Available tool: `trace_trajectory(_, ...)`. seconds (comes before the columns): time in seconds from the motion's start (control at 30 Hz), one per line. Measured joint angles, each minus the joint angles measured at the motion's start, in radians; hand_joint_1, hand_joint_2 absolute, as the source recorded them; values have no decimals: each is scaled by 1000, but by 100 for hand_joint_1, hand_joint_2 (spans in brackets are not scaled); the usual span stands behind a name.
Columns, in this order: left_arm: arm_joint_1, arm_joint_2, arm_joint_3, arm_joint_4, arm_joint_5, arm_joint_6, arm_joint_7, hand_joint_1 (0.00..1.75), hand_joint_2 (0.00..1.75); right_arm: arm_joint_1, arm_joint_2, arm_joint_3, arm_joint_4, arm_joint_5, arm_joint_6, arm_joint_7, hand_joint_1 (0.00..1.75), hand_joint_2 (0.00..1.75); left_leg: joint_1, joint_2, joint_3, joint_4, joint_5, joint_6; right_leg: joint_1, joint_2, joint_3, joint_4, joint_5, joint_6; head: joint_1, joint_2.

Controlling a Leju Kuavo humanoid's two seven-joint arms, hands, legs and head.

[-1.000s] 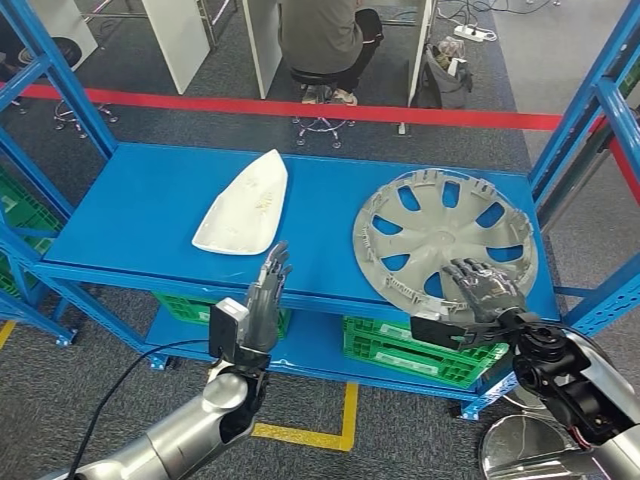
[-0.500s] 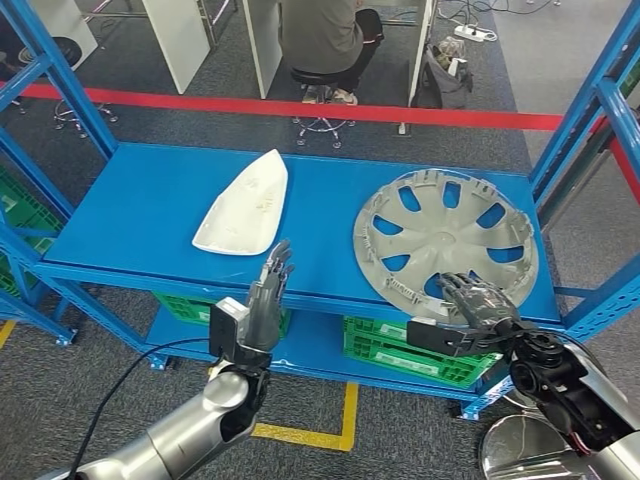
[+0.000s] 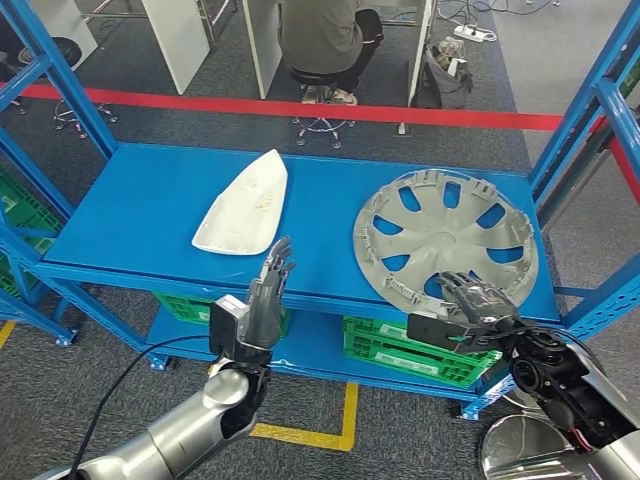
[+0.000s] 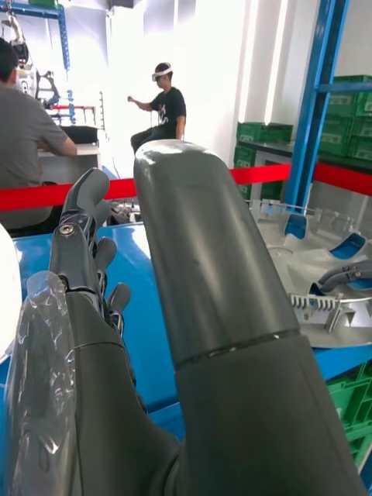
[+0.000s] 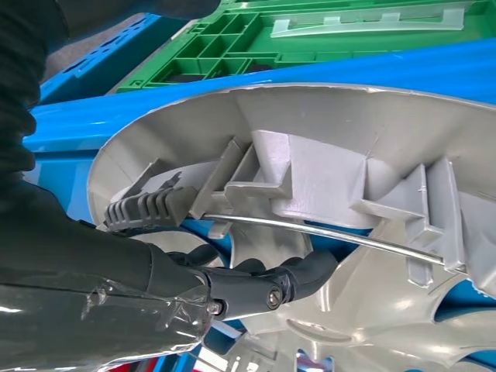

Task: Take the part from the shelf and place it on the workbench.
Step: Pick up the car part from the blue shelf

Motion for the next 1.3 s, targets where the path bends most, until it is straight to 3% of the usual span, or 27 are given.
trace_trajectory(0.37,-4,0,0,1,1,0,0,0,0,0,0,0,2,-28,4,-8,0,175,0,0,0,0,0,0,0,0,0,0,0,0,0,0)
trace_trajectory(0.5,-8,0,0,2,5,-2,0,0,0,-1,0,-1,12,-43,3,-19,175,175,0,0,0,0,0,0,0,0,0,0,0,0,0,0)
trace_trajectory(1.3,-9,0,0,5,19,0,-16,0,0,-5,0,0,26,-59,-21,14,175,175,0,1,1,0,0,0,0,1,1,0,0,0,0,0)
